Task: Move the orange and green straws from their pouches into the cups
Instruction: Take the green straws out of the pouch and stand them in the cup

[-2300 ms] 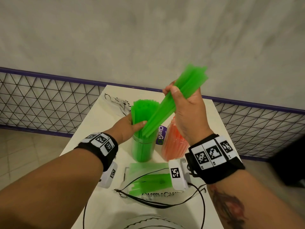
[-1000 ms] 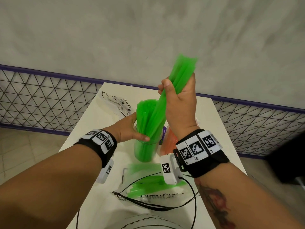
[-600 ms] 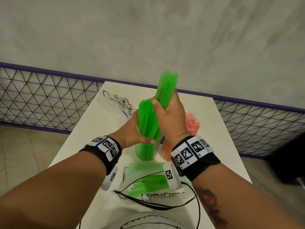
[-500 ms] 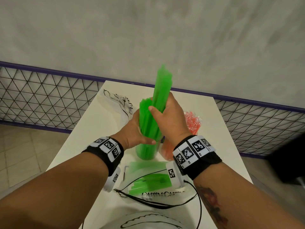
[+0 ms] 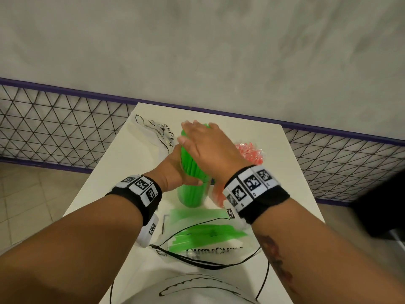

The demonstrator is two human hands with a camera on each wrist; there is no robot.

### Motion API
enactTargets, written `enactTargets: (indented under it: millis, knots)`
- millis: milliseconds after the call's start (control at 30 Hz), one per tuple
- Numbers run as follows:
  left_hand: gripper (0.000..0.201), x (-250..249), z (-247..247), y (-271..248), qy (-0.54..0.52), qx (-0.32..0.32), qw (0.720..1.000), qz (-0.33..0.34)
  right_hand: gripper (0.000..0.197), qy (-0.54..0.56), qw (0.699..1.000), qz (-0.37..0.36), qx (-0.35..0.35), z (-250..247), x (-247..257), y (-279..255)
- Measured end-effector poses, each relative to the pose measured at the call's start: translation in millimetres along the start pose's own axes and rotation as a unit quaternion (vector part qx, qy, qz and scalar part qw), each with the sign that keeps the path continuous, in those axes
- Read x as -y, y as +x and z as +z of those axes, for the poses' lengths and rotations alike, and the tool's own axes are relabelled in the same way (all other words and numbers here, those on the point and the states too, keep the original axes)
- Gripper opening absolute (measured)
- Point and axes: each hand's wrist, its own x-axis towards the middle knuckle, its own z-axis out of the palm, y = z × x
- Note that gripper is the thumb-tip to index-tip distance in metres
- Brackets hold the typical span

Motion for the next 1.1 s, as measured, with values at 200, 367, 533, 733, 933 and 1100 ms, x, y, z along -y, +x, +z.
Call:
enactTargets:
  millis: [200, 367, 533, 733, 933, 1100]
  knots:
    - [0.105, -4, 2, 3, 0.029, 0.001, 0.999, -0.034, 0.068, -0.071, 0.997, -0.005, -0.028, 10, 2, -6]
    - [0.121, 31, 2, -25, 0.058, 0.0, 0.996, -0.07, 0.029, 0.083, 0.962, -0.099, -0.239, 19, 17, -55]
    - [0.117, 44, 19, -93, 0.161, 0.174, 0.957, -0.165, 0.018, 0.072, 0.977, -0.168, 0.114, 101, 13, -125]
    - [0.094, 51, 48, -110, 0.248, 0.164, 0.949, -0.104, 0.051, 0.019, 0.965, -0.06, 0.254, 156, -17, -136]
    - [0.086, 49, 49, -109, 0.279, 0.175, 0.939, -0.093, 0.051, -0.013, 0.965, -0.037, 0.26, 156, -10, -125]
    - [0.08, 47, 47, -105, 0.285, 0.185, 0.932, -0.122, 0.04, -0.093, 0.95, -0.067, 0.289, 153, 5, -124]
